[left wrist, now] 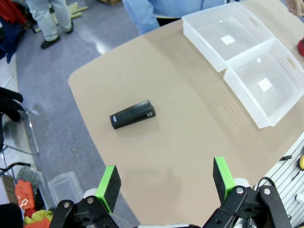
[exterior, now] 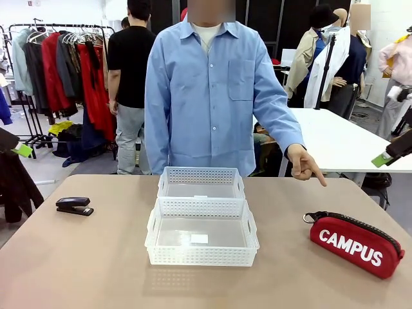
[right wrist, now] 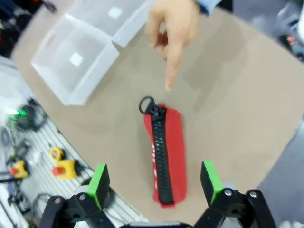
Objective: Distribute items into two baskets.
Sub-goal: Pick up the Pencil pouch that the person points to.
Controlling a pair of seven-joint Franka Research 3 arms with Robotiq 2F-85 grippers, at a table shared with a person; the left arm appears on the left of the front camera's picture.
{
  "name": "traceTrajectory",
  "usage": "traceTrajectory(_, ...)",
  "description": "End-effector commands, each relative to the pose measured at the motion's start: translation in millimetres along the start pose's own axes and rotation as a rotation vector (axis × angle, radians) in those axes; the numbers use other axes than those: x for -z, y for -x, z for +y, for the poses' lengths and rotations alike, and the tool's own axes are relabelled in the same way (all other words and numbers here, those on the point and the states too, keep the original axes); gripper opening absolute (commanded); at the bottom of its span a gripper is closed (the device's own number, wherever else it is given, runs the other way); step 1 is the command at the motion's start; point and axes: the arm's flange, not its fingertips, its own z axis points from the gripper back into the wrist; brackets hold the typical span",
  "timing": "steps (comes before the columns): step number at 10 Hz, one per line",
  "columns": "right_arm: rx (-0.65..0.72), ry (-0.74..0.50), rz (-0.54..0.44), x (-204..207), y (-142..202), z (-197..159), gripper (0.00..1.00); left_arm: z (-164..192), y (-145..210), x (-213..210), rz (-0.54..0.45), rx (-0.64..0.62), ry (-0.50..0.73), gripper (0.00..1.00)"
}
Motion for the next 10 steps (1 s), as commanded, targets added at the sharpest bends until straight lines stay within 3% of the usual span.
traceTrajectory(1, -0.151, 0.065, 0.135, -1, -10, -9, 1.0, 1, 1, 0, 0.003, 0.0, -0.003, 1.0)
traceTrajectory(5, -0.26, 0.149, 0.314, 24, -21, 5, 1.0, 1, 1, 0, 0.003, 0.0, -0.003, 1.0)
traceTrajectory(10, -0.311, 0.256, 0.397, 67, -32, 29, 1.0, 1, 1, 0, 0.003, 0.0, -0.003, 1.0)
